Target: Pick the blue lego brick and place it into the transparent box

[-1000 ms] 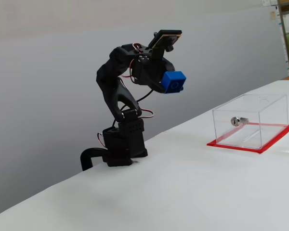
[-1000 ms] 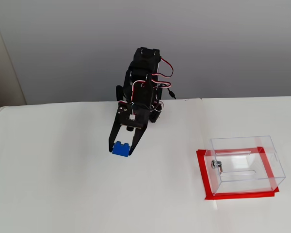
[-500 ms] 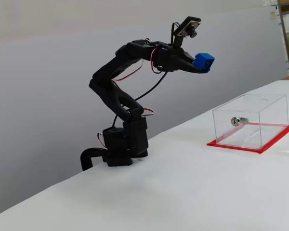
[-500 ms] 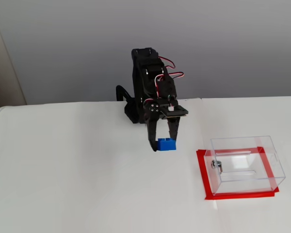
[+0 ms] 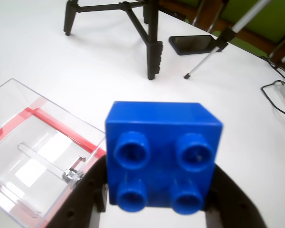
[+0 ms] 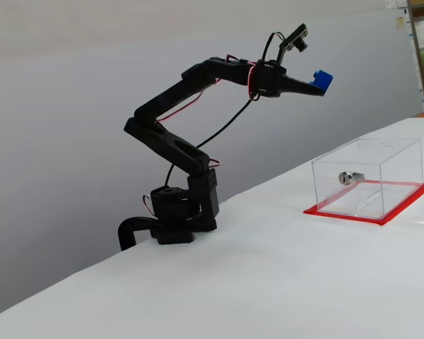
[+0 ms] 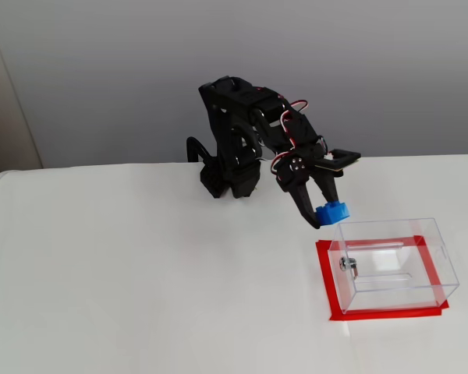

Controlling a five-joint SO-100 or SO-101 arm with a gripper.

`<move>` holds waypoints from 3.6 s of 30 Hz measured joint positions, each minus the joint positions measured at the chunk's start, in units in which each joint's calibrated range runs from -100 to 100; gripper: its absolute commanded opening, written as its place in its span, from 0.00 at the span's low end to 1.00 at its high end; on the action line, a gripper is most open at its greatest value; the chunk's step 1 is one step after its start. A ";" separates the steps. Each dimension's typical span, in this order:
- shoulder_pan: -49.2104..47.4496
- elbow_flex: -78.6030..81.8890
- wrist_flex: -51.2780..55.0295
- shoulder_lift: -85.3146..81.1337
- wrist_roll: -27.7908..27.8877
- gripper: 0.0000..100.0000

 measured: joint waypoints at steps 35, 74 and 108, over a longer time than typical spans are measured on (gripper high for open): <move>-21.69 -20.39 0.00 31.37 0.00 0.10; -21.69 -20.65 0.00 33.66 0.00 0.22; -12.29 -20.65 0.00 23.93 0.00 0.02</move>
